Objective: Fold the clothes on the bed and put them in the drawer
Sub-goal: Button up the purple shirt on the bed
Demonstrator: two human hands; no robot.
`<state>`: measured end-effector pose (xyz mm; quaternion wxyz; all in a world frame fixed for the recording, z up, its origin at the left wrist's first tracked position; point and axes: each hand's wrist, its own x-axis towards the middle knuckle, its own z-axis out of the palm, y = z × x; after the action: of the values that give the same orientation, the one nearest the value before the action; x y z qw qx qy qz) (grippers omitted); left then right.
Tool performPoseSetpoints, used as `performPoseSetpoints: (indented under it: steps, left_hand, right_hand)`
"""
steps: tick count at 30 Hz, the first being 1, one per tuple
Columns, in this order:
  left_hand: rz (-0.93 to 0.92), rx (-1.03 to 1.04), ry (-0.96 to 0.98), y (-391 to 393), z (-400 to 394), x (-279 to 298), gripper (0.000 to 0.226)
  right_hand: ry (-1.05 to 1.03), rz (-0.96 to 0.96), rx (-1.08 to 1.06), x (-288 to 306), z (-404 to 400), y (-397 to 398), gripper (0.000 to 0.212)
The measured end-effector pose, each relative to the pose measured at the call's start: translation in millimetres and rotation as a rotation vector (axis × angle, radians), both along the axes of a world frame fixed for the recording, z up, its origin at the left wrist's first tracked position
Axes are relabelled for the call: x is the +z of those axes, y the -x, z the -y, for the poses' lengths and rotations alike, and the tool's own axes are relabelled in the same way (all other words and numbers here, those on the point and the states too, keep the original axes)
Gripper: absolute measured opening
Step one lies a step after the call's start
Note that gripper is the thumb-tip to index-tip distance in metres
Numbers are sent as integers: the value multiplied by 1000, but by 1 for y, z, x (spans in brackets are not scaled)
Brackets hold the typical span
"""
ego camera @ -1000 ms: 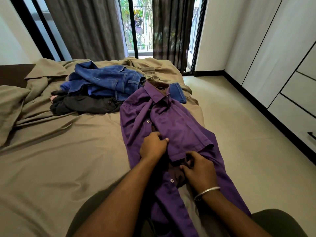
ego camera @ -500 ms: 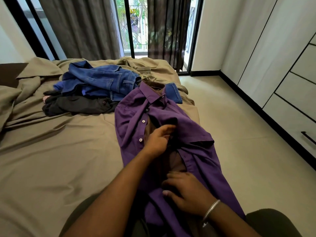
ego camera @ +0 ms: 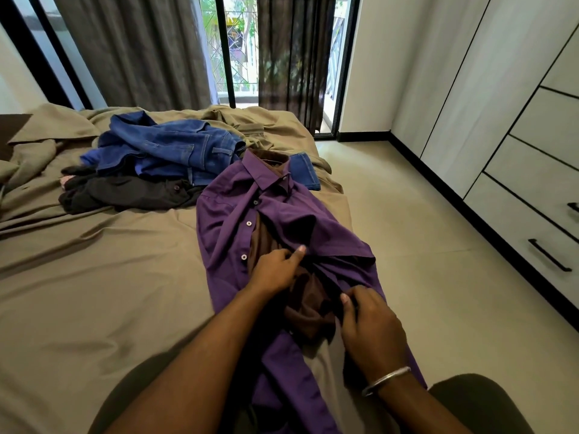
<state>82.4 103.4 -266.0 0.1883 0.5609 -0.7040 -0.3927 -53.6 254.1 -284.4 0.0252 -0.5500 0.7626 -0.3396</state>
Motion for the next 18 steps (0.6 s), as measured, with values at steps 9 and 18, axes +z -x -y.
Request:
performPoseSetpoints:
  steps: [9,18]
  left_hand:
    - [-448,-36,-264,9,-4,1,7]
    - [-295,123,-121,-9,-4,14,17]
  right_hand:
    - [-35,108,345,6,2,-25,57]
    - [24,112,233,-4,-29,-21,51]
